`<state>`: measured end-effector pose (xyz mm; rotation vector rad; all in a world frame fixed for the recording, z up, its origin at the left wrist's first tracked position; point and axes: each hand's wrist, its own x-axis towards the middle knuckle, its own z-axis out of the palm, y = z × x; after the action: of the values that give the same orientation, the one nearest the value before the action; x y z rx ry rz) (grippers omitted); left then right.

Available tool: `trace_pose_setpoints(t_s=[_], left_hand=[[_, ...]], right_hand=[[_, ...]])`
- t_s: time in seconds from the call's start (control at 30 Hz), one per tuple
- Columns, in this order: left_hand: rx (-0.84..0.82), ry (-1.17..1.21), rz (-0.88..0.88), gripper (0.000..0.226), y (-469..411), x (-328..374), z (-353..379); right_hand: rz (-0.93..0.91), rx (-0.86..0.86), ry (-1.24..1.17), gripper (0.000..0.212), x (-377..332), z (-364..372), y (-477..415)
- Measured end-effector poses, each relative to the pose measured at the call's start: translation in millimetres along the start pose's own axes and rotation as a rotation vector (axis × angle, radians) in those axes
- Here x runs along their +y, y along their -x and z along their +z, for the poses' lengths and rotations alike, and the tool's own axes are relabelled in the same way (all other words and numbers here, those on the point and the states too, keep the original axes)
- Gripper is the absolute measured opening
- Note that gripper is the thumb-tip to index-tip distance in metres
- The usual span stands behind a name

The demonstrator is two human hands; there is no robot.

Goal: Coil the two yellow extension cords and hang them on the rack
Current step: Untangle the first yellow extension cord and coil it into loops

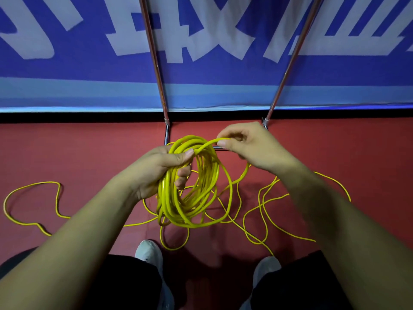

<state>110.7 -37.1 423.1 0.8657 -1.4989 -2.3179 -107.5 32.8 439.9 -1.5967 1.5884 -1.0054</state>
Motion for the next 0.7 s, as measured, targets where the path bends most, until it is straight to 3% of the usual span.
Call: trace_pose_setpoints(t_s=[0.13, 0.2, 0.33, 0.47, 0.53, 0.7], left_hand=[[-0.014, -0.029, -0.007, 0.02, 0.8, 0.6, -4.2], [-0.037, -0.03, -0.002, 0.017, 2.0, 0.1, -5.1], [-0.061, 0.067, 0.008, 0.033, 3.2, 0.0, -6.3], [-0.079, 0.078, 0.018, 0.039, 3.0, 2.7, -8.6], [-0.102, 0.045, 0.016, 0.037, 2.8, 1.0, -9.1], [-0.123, 0.031, -0.001, 0.055, 4.9, -1.1, -6.2]], right_hand=[[0.124, 0.305, -0.263, 0.015, 8.4, -16.2, -5.8], [0.225, 0.38, -0.296, 0.018, 16.6, -25.0, -7.1], [0.299, 0.204, -0.091, 0.014, 30.1, -27.6, -2.8], [0.084, -0.057, -0.033, 0.008, 18.7, -19.4, 1.8], [-0.035, -0.096, 0.01, 0.009, 10.1, -14.1, 2.6], [-0.053, -0.228, 0.386, 0.016, -3.2, -4.9, 0.1]])
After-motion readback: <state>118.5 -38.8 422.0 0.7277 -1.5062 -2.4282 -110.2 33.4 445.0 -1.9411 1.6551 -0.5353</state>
